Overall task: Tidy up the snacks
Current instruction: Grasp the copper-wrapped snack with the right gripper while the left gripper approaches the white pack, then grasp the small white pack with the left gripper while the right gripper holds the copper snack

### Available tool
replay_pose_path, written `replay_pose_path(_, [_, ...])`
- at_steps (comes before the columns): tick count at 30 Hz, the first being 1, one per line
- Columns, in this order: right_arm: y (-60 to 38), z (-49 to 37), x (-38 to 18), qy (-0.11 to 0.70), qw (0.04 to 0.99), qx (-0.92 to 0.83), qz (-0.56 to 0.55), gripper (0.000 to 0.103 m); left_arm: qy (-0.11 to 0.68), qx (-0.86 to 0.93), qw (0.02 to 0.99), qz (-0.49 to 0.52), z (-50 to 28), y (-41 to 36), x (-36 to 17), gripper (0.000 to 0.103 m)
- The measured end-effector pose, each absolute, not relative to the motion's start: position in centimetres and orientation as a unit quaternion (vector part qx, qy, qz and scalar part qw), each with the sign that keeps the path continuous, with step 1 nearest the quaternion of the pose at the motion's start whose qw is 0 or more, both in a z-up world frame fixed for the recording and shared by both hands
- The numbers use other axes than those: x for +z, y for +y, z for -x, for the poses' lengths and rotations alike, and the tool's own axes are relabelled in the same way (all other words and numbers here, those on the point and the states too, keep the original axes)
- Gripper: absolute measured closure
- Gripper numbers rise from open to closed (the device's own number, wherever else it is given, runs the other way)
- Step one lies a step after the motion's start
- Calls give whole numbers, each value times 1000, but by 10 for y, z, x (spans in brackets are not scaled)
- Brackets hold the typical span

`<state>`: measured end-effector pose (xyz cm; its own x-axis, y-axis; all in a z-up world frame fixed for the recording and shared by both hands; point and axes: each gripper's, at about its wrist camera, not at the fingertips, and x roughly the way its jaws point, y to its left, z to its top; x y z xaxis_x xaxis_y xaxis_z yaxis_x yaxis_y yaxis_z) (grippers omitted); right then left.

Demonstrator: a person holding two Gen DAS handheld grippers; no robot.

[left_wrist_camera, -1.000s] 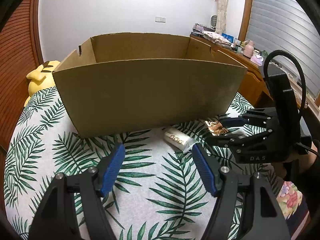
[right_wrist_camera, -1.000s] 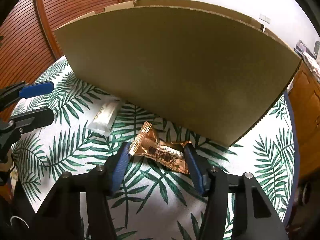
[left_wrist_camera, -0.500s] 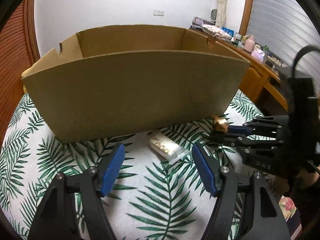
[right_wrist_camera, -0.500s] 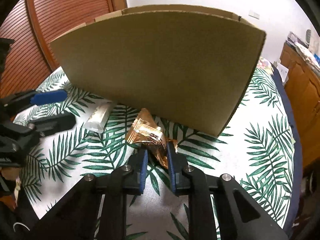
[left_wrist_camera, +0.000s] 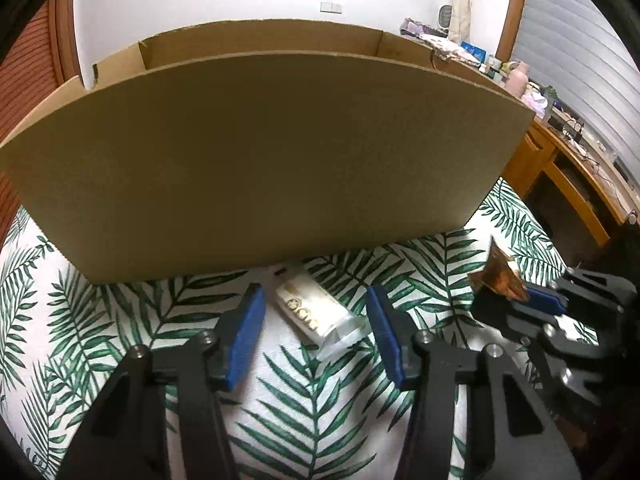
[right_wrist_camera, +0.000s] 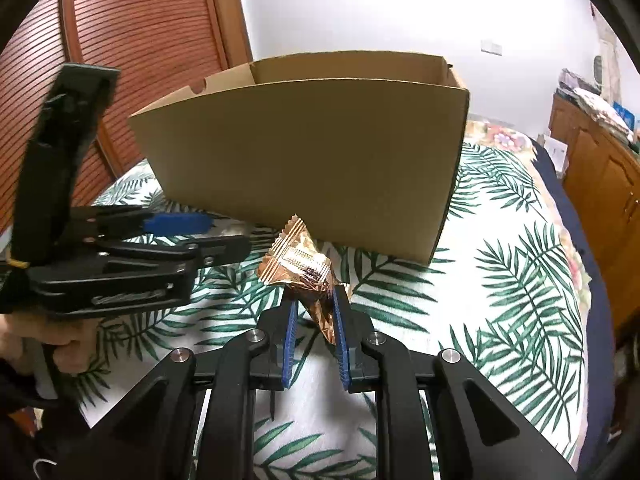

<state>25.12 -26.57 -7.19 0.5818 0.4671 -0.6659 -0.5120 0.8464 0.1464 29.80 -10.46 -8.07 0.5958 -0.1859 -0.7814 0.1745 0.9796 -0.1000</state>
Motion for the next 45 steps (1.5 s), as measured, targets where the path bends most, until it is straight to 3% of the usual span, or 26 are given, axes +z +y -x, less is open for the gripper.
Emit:
replay_pose_path(9, [-266, -234, -69, 351, 892, 283, 34, 88, 450, -86, 889, -5, -304, -114, -86, 61])
replay_pose_path(15, [-268, -232, -64, 346, 893, 287, 22, 88, 451, -91, 888, -8, -295, -108, -90, 84])
replay_pose_path(26, [-266, -227, -62, 355, 890, 286, 21, 88, 436, -113, 893, 2, -275, -98, -81, 84])
replay_pose_path(45, [-260, -229, -14, 316, 906, 282, 23, 88, 352, -143, 925, 23, -234, -61, -5, 84])
